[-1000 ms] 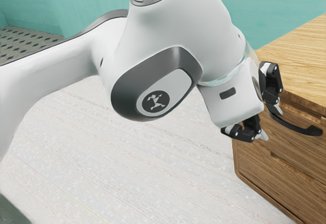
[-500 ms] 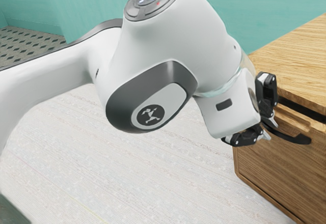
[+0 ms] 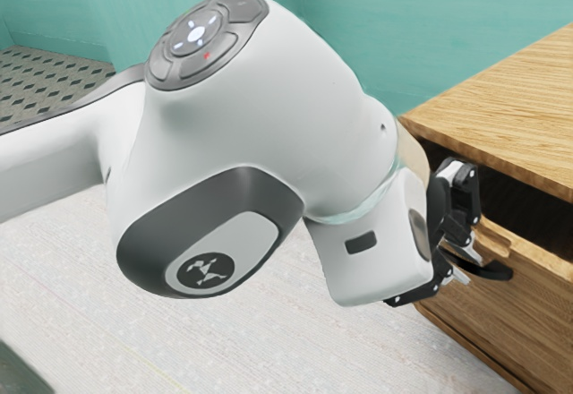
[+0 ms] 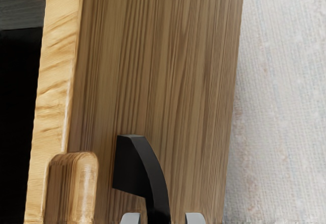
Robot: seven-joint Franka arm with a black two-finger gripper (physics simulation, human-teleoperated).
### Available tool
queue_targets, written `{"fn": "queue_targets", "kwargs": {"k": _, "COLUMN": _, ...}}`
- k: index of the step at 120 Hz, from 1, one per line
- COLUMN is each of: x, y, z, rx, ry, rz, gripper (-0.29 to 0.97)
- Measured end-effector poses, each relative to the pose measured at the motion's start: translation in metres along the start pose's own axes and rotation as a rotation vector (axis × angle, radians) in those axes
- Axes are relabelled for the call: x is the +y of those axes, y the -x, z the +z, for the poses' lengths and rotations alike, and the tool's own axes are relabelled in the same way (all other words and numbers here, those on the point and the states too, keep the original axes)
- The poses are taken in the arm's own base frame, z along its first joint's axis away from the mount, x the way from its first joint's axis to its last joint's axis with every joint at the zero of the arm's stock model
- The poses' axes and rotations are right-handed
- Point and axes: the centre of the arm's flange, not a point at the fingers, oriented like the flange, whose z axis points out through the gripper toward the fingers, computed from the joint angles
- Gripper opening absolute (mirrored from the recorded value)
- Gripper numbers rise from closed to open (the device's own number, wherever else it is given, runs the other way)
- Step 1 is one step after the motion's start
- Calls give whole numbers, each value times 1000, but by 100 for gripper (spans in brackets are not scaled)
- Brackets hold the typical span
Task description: Pull the drawer handle with one arm to open the drawer
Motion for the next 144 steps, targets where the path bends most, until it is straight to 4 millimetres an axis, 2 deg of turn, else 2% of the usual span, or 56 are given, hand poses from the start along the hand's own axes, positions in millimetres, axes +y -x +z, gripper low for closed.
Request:
{"fn": "queue_targets", "kwargs": {"k": 18, "x": 17, "y": 3, "z": -18, "rx": -15, "ry": -17, "rz": -10, "gripper": 1}}
{"fn": "queue_targets", "kwargs": {"k": 43, "x": 20, "y": 11, "z": -16, "rx": -16, "ry": -7, "rz": -35, "gripper": 1}}
{"fn": "queue_targets", "kwargs": {"k": 56, "x": 34, "y": 16, "z": -28, "rx": -29, "ry": -18, "rz": -46, "gripper": 0}}
{"fn": "queue_targets", "kwargs": {"k": 78, "x": 54, "y": 27, "z": -30, "rx": -50, "ry": -9, "rz": -75, "gripper": 0}}
{"fn": "queue_targets", "kwargs": {"k": 107, "x": 81, "y": 28, "z": -44, "rx": -58, "ry": -21, "rz": -91, "gripper": 5}}
{"fn": "queue_targets", "kwargs": {"k": 144, "x": 112, "y": 23, "z": -62, "rx": -66, "ry": -43, "rz": -99, "gripper": 5}}
